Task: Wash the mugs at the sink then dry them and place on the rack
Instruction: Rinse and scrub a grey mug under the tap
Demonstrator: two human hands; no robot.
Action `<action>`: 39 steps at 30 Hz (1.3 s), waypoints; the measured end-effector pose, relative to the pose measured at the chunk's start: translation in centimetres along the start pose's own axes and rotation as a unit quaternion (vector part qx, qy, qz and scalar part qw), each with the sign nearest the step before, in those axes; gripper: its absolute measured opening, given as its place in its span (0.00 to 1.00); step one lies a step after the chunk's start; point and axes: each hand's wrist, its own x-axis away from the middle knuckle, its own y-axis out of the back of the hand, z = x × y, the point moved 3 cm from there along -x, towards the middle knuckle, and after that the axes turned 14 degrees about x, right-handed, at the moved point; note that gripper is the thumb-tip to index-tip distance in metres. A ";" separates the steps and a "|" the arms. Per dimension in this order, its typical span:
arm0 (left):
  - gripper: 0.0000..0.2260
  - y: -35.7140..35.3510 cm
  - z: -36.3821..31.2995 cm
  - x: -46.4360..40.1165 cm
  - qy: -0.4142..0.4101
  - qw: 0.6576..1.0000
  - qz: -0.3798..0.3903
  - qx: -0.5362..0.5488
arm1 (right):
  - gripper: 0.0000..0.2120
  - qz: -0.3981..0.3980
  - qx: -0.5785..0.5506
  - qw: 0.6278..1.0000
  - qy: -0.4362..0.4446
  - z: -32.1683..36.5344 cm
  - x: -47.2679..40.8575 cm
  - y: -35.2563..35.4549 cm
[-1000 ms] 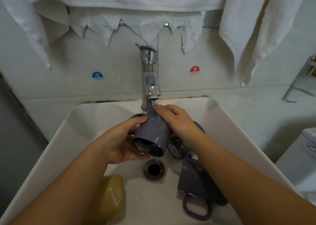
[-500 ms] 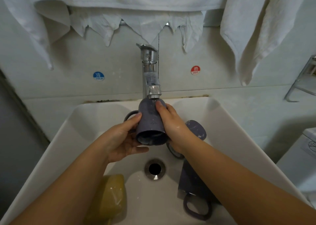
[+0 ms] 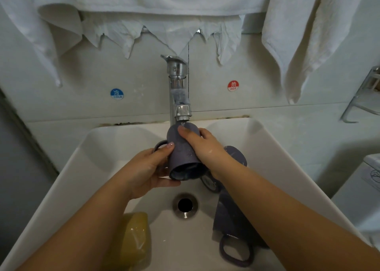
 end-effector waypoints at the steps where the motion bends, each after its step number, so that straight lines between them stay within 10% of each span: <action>1: 0.23 0.2 0.0 0.0 -0.002 1.000 -0.002 -0.003 | 0.29 0.019 -0.008 1.000 0.003 -0.1 0.0 -0.2; 5: 0.20 0.6 -0.1 0.1 -0.008 1.000 -0.003 -0.011 | 0.31 0.115 -0.045 0.992 0.009 -0.7 0.4 -0.4; 17: 0.18 0.4 -0.6 -0.3 -0.026 0.996 -0.060 -0.068 | 0.22 -0.009 0.066 0.997 0.036 0.4 0.2 -0.8; 39: 0.27 -0.2 0.5 -1.5 -0.077 0.988 -0.136 0.019 | 0.19 0.198 -0.097 0.973 0.069 0.0 1.2 -1.3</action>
